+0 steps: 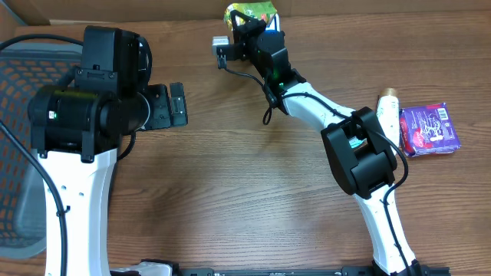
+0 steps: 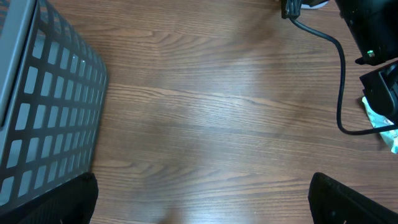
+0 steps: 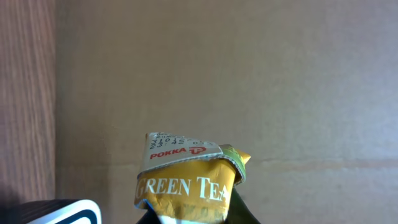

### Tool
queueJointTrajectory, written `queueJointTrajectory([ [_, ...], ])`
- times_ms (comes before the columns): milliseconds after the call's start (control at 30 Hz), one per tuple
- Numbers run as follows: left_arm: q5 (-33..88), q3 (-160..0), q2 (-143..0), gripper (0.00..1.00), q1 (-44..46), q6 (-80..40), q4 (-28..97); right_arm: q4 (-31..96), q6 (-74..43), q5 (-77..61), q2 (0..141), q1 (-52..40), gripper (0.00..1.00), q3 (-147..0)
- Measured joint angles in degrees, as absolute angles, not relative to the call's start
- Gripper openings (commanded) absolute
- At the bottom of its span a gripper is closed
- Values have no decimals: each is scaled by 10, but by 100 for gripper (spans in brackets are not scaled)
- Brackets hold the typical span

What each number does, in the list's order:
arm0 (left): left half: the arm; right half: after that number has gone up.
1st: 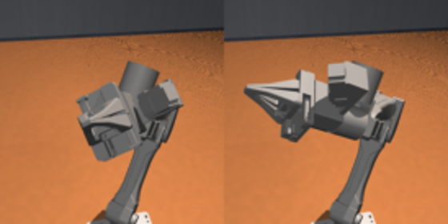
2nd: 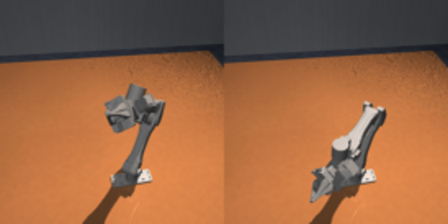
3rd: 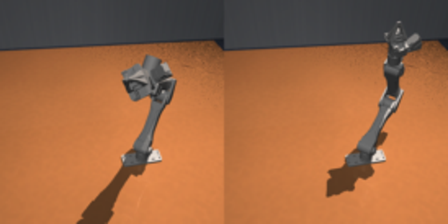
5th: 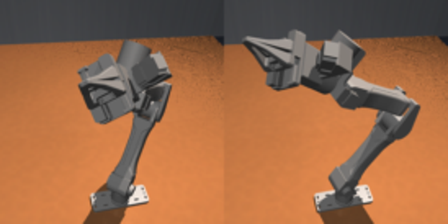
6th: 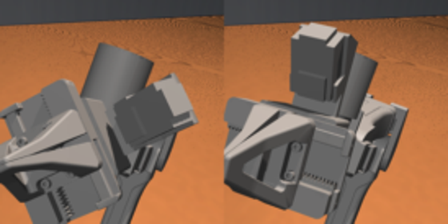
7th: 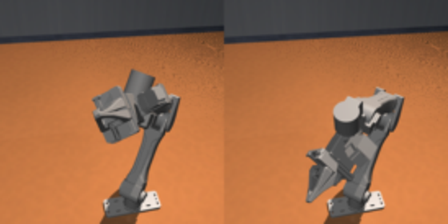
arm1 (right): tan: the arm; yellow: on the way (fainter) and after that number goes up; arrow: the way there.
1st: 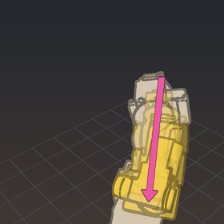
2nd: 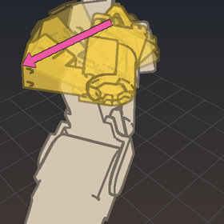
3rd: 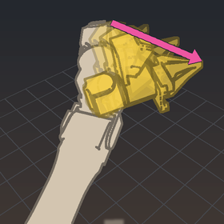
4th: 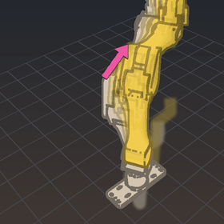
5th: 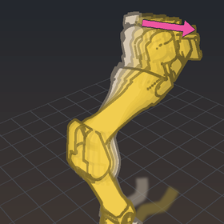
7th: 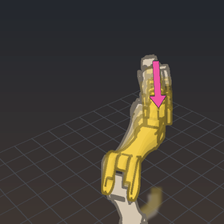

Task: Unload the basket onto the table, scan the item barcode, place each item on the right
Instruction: 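Hold the carton's barcode side in front of the scanner, then carry the carton right and lower it beside the wipes packet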

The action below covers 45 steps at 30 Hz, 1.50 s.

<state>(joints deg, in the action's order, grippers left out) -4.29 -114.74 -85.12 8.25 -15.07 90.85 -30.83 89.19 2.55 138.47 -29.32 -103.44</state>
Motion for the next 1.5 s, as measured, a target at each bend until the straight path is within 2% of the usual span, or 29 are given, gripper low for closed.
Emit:
queueJointTrajectory([
  [333,-43,-1147,-851,100,83,-151,908,-308,883,25,1385,-295,4,-1034],
  [500,-43,-1147,-851,99,83,-151,908,-270,791,26,1380,-302,4,-1034],
  [700,-43,-1147,-851,100,83,-151,909,-112,620,24,1314,-311,4,-1034],
  [867,-43,-1147,-851,100,83,-151,908,58,437,6,1191,-311,4,-1034],
  [1033,-43,-1147,-851,100,83,-151,908,243,248,-95,1074,-294,4,-1038],
  [1167,-43,-1147,-851,100,83,-151,908,382,128,-203,1038,-266,4,-1045],
  [1333,-43,-1147,-851,99,83,-151,908,554,58,-254,1046,-236,4,-1036],
  [1500,-43,-1147,-851,100,83,-151,908,600,30,-160,1047,-227,4,-992],
])
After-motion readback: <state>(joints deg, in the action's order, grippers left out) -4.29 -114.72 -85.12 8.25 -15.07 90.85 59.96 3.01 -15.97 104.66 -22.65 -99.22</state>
